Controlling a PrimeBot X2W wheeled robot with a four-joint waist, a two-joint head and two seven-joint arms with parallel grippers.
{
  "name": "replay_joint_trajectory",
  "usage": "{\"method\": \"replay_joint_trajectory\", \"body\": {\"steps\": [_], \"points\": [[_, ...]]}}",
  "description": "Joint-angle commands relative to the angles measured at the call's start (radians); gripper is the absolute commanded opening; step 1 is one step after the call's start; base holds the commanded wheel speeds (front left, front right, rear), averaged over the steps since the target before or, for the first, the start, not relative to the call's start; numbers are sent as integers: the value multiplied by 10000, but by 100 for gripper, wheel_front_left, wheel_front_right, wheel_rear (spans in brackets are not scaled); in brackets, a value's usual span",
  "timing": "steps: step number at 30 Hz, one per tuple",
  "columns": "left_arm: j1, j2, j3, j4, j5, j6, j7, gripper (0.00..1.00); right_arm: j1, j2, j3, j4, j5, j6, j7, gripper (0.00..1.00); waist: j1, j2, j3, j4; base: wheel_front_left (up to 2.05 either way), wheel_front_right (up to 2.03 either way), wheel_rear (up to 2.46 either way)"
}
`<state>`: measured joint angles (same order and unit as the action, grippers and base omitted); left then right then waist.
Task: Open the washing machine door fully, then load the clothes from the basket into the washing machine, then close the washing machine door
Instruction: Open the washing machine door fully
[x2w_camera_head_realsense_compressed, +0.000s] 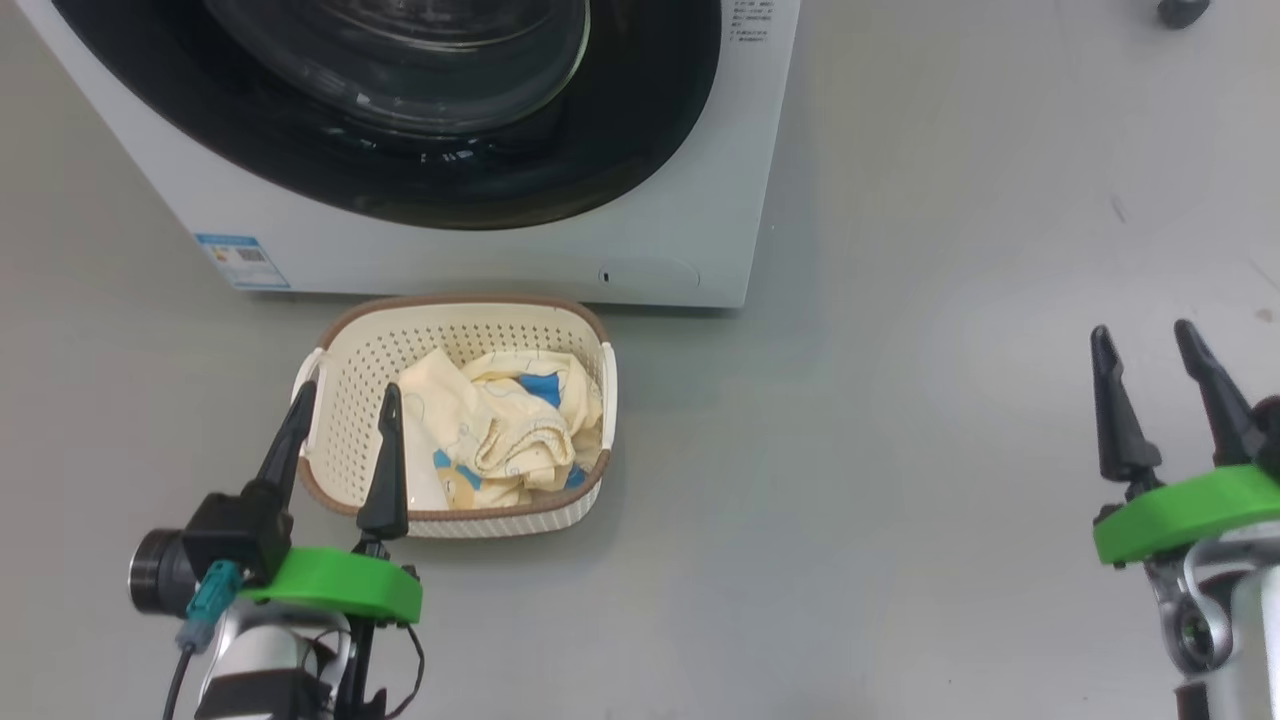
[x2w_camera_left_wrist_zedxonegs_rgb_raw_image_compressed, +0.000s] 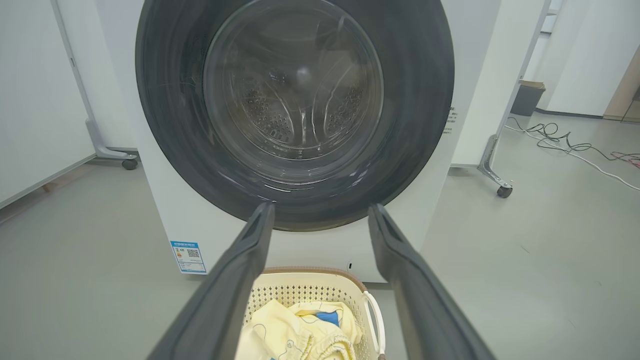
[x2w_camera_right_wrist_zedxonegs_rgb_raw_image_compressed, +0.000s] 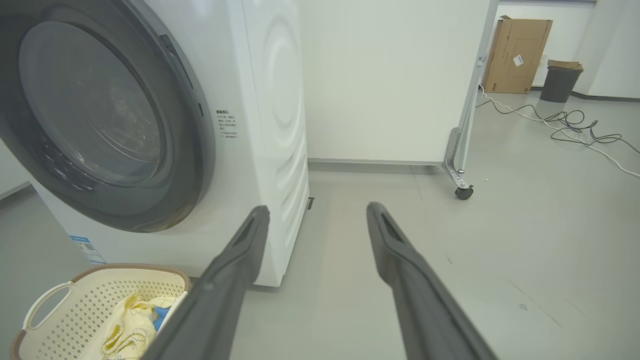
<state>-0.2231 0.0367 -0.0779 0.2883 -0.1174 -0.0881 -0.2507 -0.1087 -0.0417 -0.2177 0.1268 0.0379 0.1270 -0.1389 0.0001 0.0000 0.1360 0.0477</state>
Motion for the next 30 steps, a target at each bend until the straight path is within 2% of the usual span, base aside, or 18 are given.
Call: {"method": "replay_joint_trajectory", "body": {"steps": [1, 3, 4, 5, 7, 8, 12, 18, 24, 27, 30], "points": [[-547, 137, 228, -348, -30, -25, -111, 100, -761, -104, 124, -250, 372, 37, 74, 100, -1, 0, 489, 220, 0, 0, 0], [-713, 137, 193, -344, -19, -41, -111, 100, -1181, -102, -5, -114, 1098, 37, 130, 100, -1, 0, 760, 299, 0, 0, 0], [-882, 137, 153, -358, 6, -61, -111, 100, -1627, -124, -69, 63, 1614, 37, 176, 71, -1, 0, 1010, 380, 0, 0, 0], [-882, 137, 153, -358, 6, -61, -111, 100, -1627, -124, -69, 63, 1614, 37, 176, 71, -1, 0, 1010, 380, 0, 0, 0], [-1048, 137, 123, -394, 28, -80, -111, 100, -2148, -150, -75, 285, 2344, 37, 256, 20, -1, 0, 1268, 459, 0, 0, 0], [-1132, 137, 97, -409, 56, -89, -111, 100, -2406, -218, -30, 391, 2553, 37, 249, 0, -1, 0, 1380, 511, 0, 0, 0], [-1456, 136, 19, -503, 82, -124, -111, 100, -3494, -286, 116, 910, 3979, 37, 458, 0, -1, 0, 1845, 684, 0, 0, 0], [-1857, 136, -125, -554, 29, -148, -111, 100, -5196, -354, 122, 1910, 7419, 37, 1510, 0, -1, 0, 2391, 900, 0, 0, 0], [-2000, 136, -253, -604, -50, -112, -111, 100, -6806, -381, -403, 2995, 10570, 37, 3293, 0, -1, 0, 2655, 1033, 0, 0, 0], [-2019, 136, -348, -522, -256, -92, -111, 100, -7584, -451, -636, 3677, 11629, 37, 4428, 0, -1, 0, 2740, 1120, 0, 0, 0], [-2127, 136, -502, -489, -318, -80, -111, 100, -8306, -598, -749, 4279, 12147, 37, 5249, 0, -1, 0, 2856, 1234, 0, 0, 0]]}}
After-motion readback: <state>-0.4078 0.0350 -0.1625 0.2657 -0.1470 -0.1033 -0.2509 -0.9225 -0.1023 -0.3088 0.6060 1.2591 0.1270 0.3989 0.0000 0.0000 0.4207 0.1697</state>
